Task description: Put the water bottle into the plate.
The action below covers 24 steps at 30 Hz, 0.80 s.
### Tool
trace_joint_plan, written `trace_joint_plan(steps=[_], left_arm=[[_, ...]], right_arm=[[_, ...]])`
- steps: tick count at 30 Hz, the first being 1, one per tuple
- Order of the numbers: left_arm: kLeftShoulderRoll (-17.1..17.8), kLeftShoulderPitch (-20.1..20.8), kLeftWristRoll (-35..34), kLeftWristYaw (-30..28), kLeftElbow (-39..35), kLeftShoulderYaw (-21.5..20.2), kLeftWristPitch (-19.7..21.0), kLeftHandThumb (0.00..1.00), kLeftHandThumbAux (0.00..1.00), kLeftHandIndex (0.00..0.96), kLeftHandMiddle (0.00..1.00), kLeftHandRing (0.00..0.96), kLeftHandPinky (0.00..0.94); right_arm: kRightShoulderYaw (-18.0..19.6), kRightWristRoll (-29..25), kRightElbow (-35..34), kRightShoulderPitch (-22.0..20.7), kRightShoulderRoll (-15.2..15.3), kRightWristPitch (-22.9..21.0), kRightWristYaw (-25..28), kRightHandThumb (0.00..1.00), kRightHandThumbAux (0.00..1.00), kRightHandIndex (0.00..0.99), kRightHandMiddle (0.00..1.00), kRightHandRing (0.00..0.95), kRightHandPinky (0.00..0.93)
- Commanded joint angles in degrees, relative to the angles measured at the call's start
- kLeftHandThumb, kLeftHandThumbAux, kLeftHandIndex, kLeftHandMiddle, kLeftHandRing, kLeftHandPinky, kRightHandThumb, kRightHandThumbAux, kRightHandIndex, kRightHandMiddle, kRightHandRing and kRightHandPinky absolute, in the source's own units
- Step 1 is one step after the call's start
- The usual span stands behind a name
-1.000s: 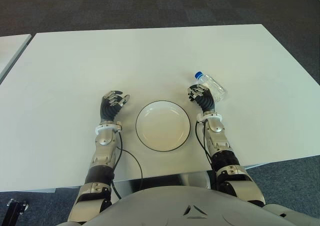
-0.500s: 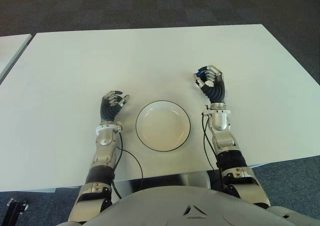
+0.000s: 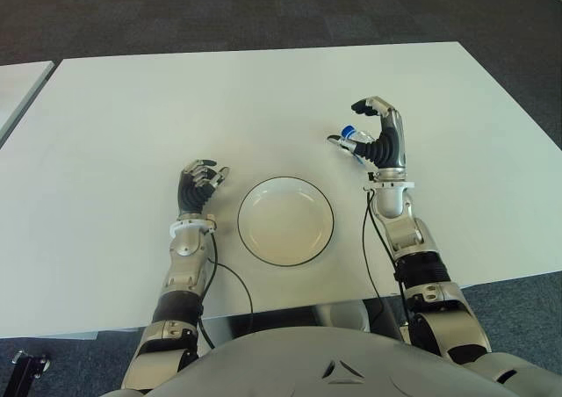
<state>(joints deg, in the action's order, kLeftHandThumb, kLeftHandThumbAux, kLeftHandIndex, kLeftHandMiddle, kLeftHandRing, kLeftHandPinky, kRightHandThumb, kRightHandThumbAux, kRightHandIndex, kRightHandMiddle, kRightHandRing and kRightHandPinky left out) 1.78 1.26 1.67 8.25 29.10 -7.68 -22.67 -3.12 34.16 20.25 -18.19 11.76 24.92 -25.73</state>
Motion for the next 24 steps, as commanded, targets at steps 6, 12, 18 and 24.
trace_joint_plan(steps=[6,12,18,24], left_arm=[[-0.27,-0.43,0.03,-0.33,1.69,0.46,0.1,0.709,0.713,0.436,0.623,0.593,0.575],[-0.42,-0.45,-0.09,-0.2,1.71,0.36,0.31,0.709,0.713,0.435,0.62,0.591,0.575],[-0.43,-0.51,-0.17,-0.3,1.77,0.32,0.03,0.709,0.713,0.436,0.626,0.601,0.588],[-0.52,-0.65,-0.31,-0.35,1.67,0.26,-0.12,0.71,0.713,0.436,0.63,0.604,0.588]], right_arm=[[-2.12,4.46,-0.86,-2.64,2.1,-9.31,0.15,0.442,0.585,0.033,0.044,0.042,0.037],[-3.29,6.37,-1.18,-4.46,2.22,-17.01,1.42,0.501,0.47,0.003,0.004,0.004,0.003],[-4.75,8.18,0.11,-6.64,2.28,-23.79,2.25,0.55,0.368,0.0,0.0,0.0,0.0],[-6.84,9.57,3.24,-9.51,2.84,-31.68,5.89,0.583,0.302,0.0,0.0,0.0,0.0]])
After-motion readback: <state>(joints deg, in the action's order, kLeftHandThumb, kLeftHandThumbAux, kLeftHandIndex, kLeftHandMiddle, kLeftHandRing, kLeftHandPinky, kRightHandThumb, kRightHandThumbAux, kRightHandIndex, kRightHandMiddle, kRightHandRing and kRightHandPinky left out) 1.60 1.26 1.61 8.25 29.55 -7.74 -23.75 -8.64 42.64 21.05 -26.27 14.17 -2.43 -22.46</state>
